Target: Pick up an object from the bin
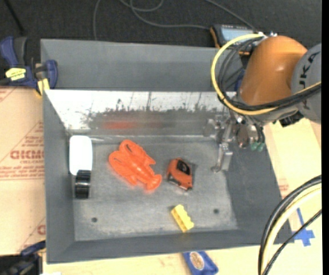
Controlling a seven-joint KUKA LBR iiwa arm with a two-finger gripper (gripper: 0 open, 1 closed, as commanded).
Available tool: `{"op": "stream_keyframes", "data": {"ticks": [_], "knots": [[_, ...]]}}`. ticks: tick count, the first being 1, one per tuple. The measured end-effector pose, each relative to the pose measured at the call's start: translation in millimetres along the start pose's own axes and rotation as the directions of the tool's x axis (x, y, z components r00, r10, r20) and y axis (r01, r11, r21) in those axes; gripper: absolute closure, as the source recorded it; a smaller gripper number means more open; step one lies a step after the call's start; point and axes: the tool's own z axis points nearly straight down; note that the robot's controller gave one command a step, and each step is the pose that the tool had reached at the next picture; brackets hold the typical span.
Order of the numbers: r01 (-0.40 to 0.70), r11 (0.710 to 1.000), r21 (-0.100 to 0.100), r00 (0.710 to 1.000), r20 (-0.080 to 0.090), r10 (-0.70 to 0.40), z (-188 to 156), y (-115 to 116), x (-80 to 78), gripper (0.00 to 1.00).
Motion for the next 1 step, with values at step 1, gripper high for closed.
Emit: {"op": "stream_keyframes", "data": {"ticks": [1], "knots": [[0.001,1.0,0.001,1.0,0.008,-0.001,-5.1,0.1,-1.3,0.0]]}}
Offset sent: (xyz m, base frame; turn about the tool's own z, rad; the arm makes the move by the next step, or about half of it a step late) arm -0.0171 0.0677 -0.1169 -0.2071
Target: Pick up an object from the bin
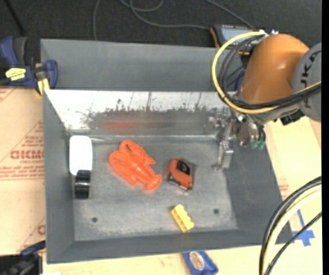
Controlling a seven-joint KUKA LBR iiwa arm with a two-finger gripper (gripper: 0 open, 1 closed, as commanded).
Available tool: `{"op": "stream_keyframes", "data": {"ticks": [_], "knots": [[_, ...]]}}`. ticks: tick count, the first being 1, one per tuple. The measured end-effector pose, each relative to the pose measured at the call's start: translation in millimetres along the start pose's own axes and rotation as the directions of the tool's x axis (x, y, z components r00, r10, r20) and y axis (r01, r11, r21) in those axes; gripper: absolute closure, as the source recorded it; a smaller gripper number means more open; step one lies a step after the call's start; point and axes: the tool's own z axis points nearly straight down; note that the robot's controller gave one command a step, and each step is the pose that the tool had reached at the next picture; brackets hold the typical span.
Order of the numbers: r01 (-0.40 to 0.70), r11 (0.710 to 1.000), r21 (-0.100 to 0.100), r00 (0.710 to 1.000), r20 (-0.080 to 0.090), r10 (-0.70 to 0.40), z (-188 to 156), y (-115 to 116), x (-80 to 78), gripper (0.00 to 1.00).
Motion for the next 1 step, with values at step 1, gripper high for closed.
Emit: {"op": "stream_keyframes", "data": {"ticks": [1], "knots": [[0.201,0.979,0.012,0.979,0.02,-0.202,96.9,60.6,4.2,1.0]]}}
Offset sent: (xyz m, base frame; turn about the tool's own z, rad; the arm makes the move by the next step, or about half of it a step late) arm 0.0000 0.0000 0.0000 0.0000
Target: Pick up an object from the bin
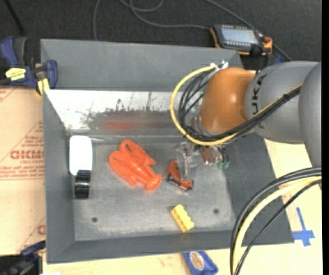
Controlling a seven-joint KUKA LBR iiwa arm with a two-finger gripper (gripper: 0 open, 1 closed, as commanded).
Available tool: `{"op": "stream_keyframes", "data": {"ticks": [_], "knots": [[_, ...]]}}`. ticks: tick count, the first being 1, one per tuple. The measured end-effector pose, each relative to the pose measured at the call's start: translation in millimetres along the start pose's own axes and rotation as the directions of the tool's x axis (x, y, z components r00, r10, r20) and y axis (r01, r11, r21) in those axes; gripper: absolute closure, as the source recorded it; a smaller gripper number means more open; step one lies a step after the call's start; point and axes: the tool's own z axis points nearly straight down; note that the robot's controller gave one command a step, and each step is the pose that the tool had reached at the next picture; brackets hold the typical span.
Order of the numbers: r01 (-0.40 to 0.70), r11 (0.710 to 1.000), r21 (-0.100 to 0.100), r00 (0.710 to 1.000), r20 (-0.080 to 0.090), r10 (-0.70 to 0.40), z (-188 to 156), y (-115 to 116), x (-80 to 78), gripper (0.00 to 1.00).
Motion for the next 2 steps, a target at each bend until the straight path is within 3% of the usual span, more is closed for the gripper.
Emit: {"op": "stream_keyframes", "data": {"ticks": [2], "knots": [[-0.002,1.0,-0.009,1.0,-0.001,0.002,-7.8,-4.1,6.4,1.0]]}}
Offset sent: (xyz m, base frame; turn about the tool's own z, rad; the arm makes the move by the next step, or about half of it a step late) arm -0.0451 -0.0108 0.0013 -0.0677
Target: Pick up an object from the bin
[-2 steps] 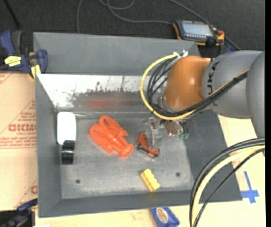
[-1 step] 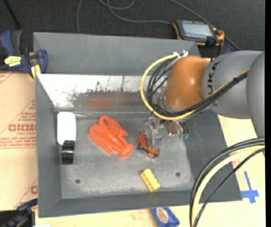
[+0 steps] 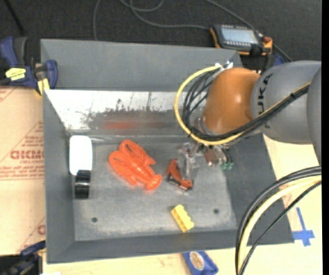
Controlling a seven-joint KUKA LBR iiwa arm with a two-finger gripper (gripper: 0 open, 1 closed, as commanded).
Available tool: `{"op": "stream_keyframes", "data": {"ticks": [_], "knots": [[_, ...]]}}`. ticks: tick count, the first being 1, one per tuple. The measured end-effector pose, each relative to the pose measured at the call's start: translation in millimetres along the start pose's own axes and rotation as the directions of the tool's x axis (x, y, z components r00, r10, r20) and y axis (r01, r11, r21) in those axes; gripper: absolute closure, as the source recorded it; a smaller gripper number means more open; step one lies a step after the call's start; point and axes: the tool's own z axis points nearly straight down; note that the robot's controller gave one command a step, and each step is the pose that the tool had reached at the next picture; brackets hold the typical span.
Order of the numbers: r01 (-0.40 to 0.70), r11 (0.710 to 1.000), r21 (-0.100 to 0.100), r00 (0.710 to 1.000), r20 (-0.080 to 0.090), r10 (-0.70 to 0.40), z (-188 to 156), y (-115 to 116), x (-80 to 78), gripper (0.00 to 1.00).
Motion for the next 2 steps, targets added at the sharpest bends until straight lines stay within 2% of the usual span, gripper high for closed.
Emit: {"op": "stream_keyframes", "data": {"ticks": [1,2], "knots": [[-0.024,1.0,-0.006,1.0,-0.01,0.024,-0.8,1.0,6.1,1.0],[-0.051,0.999,-0.007,0.998,-0.02,0.051,-3.2,49.4,45.6,0.0]]}}
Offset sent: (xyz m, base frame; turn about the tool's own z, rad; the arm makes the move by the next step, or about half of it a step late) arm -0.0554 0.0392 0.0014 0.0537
